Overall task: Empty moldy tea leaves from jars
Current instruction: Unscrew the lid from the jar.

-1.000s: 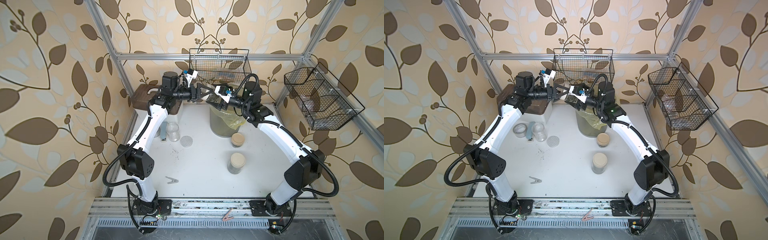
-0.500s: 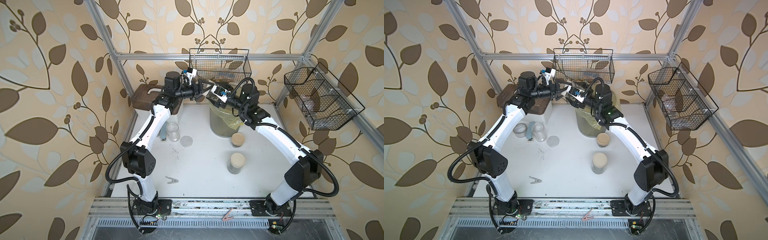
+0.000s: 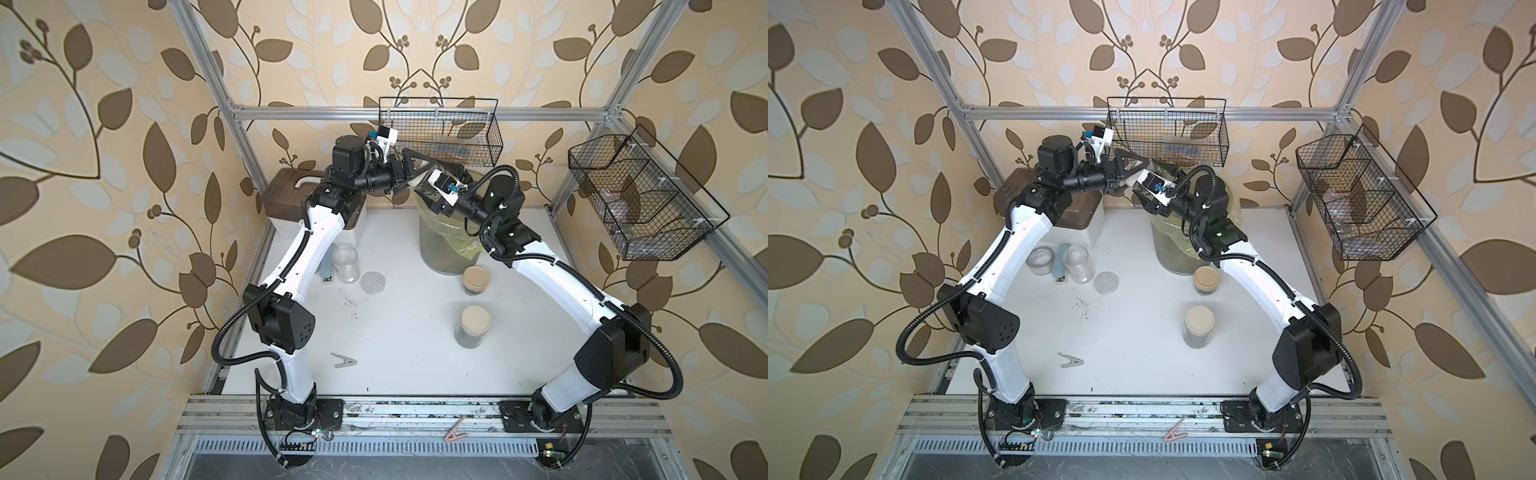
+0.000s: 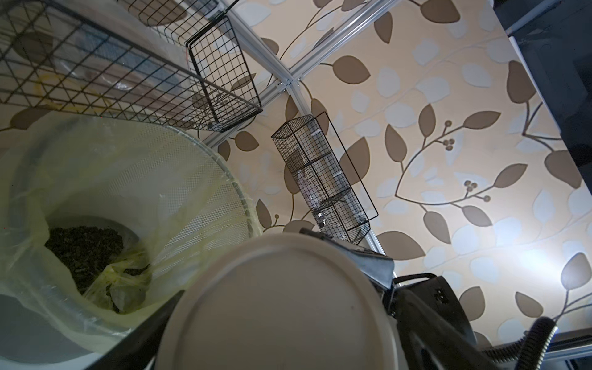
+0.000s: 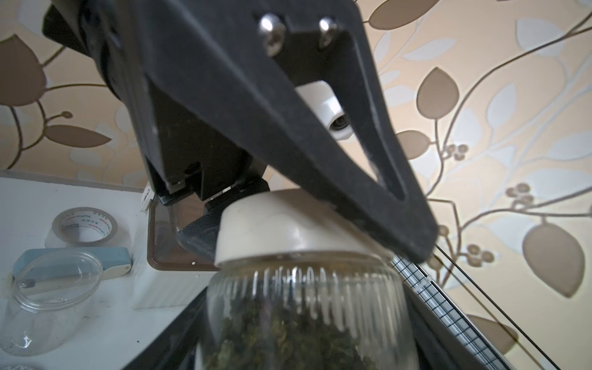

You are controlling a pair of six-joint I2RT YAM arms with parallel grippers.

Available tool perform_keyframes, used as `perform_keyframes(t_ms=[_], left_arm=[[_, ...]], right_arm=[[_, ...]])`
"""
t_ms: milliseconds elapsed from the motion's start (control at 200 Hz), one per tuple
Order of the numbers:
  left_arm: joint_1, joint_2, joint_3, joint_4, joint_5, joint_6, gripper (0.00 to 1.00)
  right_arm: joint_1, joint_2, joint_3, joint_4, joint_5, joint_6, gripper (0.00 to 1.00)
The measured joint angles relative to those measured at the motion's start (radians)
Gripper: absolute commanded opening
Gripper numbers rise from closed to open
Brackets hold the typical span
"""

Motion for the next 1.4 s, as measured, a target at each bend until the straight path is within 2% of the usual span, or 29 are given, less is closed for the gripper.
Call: perform_keyframes(t_ms=[460, 670, 820, 1020, 1205, 1400], left_arm=[[0.000, 0.000, 0.020, 0.048, -0.052, 0.195, 0.99], [0.000, 0.000, 0.126, -0.023, -0.037, 0.436, 0.99], [0.000, 0.000, 0.167, -0.048, 0.050, 0.599, 0.99], [0.000, 0.001, 0.167, -0.079, 0.224, 0.735, 0.99], [-0.005, 0.014, 0.167, -0.042, 0.323, 0.759, 0.99], [-0.013, 0.052, 0.167, -0.005, 0.363, 0.755, 0.99]], right_arm=[[-0.069, -0.078, -0.104, 0.084, -0.047, 0.231, 0.36], [-0.151, -0.159, -0.160, 0.104, -0.128, 0.300, 0.36], [-0.208, -0.192, -0.174, 0.101, -0.215, 0.321, 0.37], [-0.223, -0.210, -0.182, 0.094, -0.317, 0.320, 0.36], [-0.218, -0.210, -0.182, 0.072, -0.377, 0.309, 0.36], [-0.198, -0.210, -0.181, 0.039, -0.403, 0.290, 0.35]])
